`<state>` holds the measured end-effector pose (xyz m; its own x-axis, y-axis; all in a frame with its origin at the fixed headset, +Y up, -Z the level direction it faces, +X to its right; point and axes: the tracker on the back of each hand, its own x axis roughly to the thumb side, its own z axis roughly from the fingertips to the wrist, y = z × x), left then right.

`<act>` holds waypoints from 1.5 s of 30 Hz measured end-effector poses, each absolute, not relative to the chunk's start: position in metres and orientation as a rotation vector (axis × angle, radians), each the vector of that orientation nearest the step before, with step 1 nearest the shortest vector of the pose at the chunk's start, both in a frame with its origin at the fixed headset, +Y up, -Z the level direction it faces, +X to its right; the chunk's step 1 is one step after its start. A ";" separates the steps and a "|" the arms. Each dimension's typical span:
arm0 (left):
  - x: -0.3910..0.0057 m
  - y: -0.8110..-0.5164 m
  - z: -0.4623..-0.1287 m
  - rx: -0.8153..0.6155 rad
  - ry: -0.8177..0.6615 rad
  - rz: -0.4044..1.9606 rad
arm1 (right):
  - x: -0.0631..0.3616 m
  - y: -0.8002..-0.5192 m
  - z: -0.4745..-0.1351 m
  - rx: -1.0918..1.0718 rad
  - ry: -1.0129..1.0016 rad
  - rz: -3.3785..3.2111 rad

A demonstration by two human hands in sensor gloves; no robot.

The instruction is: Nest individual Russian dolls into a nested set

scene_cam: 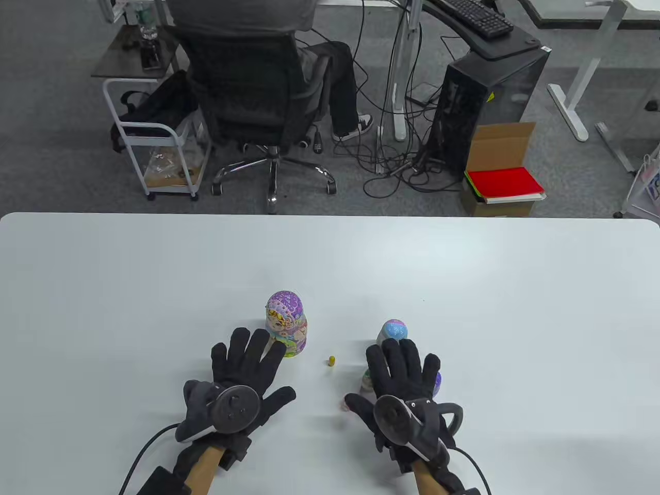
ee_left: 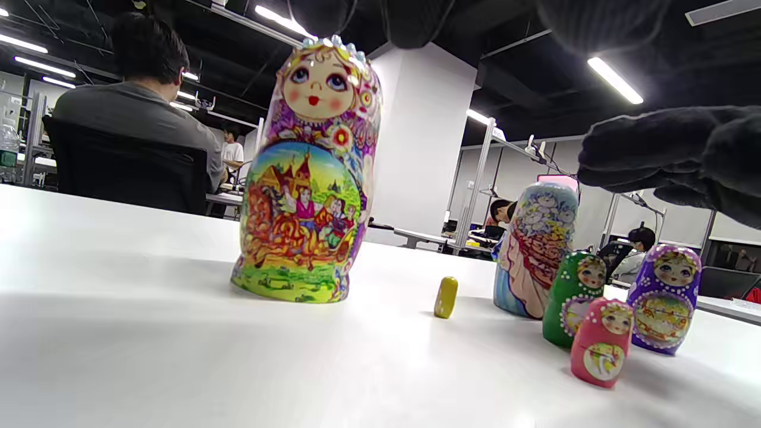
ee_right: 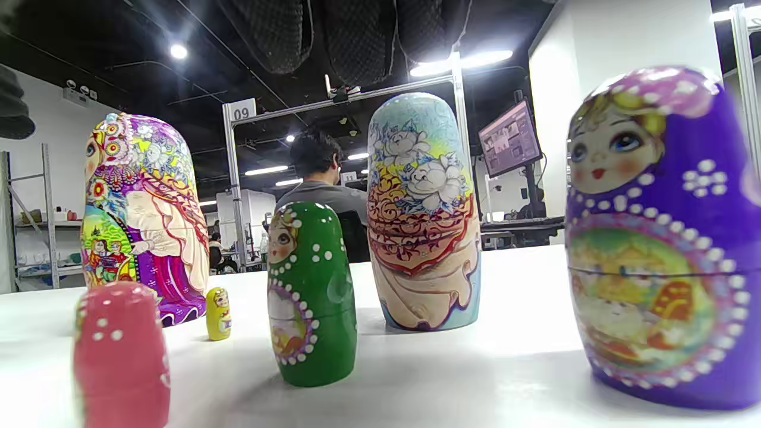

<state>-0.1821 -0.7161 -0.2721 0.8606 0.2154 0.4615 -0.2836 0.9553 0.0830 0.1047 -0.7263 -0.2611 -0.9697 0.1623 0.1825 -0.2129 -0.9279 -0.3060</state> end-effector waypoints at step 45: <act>-0.177 -0.719 -0.273 0.100 -0.500 0.252 | 0.048 -0.727 -0.245 0.392 -0.399 3.133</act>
